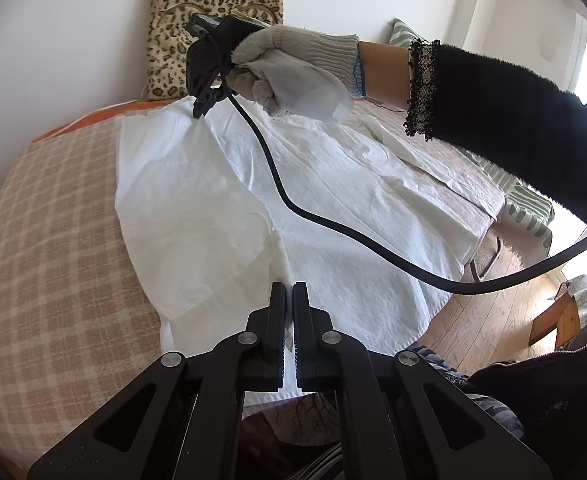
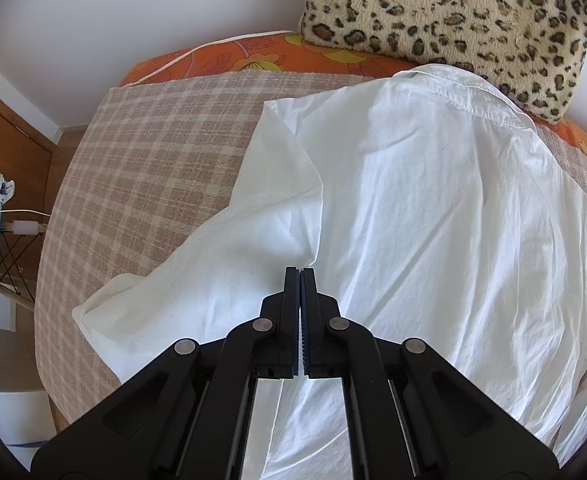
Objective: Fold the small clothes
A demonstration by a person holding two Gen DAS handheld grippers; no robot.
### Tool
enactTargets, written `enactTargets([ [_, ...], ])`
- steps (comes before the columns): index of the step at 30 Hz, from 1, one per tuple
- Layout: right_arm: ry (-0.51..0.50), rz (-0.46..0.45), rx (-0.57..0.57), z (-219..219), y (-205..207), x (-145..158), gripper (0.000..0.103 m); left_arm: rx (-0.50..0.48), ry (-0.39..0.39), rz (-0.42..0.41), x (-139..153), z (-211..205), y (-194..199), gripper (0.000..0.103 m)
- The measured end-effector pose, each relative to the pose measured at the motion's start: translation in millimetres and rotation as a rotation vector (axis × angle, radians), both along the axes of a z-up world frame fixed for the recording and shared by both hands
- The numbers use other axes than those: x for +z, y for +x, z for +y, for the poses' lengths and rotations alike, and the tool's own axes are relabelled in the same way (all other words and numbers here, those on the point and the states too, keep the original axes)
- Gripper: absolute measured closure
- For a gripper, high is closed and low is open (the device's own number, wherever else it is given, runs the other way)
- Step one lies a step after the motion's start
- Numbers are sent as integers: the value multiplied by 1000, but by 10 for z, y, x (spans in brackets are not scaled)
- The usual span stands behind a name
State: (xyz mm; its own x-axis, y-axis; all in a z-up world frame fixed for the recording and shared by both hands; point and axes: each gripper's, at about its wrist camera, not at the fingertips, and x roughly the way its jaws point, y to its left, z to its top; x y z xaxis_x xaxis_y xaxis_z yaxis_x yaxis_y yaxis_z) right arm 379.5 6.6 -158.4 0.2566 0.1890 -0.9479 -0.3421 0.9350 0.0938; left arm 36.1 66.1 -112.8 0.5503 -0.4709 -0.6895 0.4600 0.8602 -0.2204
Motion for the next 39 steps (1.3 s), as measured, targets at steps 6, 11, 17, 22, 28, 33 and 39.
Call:
enactTargets([
  [6, -64, 11, 22, -106, -86, -267, 102, 53, -37, 20, 13, 194, -192, 87],
  [11, -176, -72, 63, -81, -177, -201, 80, 202, -122, 81, -86, 575, -287, 87],
  [17, -113, -181, 104, -49, -312, 137, 62, 279, -150, 144, -361, 625, -121, 87],
  [22, -31, -225, 163, 156, -399, 286, 61, 292, -87, 178, -518, 520, 21, 84],
  [28, -25, -153, 327, 588, -557, 52, 61, 305, -95, 177, -597, 547, 21, 82],
  [33, -11, -128, 242, 839, -302, -241, 61, 293, -85, 166, -611, 522, -21, 82],
  [39, -81, -174, 225, 1025, -181, -407, 61, 304, -122, 168, -612, 567, -96, 82],
])
